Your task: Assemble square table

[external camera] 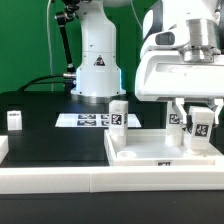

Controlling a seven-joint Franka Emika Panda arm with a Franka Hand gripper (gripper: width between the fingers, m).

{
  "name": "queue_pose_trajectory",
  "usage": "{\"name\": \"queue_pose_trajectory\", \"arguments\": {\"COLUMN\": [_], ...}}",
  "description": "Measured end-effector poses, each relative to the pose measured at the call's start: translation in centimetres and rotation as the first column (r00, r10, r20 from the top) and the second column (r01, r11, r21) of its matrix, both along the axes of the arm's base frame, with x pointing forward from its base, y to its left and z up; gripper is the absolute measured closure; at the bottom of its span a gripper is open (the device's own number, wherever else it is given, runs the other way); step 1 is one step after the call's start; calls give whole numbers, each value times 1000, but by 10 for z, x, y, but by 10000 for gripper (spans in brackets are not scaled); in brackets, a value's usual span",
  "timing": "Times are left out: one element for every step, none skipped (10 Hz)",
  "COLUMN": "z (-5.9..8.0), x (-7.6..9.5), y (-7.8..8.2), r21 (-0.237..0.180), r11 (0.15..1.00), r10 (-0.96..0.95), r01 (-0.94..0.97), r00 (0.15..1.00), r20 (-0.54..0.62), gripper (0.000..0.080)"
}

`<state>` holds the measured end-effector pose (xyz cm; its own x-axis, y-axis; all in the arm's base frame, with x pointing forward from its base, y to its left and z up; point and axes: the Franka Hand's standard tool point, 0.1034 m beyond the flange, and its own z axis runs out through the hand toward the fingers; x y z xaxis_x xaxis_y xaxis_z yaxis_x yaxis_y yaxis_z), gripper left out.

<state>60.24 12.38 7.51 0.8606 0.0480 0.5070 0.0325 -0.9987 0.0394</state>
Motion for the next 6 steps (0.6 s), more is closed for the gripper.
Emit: {"name": "queue_pose_trajectory", "arguments": {"z": [0,0,0,0,0,0], "x": [0,0,0,0,0,0], "y": [0,0,0,0,0,0], "r21": [-1,-1,-2,-2,-3,-3], "r11": [1000,1000,1000,1000,1000,1000], "r10": [1,2,2,3,4,5], "r01": [-1,-2,-2,-3,-4,-5], "r00": [1000,1000,1000,1000,1000,1000], "r20": [0,-1,-1,-1,-1,-1], "gripper": [508,508,335,194,163,163]}}
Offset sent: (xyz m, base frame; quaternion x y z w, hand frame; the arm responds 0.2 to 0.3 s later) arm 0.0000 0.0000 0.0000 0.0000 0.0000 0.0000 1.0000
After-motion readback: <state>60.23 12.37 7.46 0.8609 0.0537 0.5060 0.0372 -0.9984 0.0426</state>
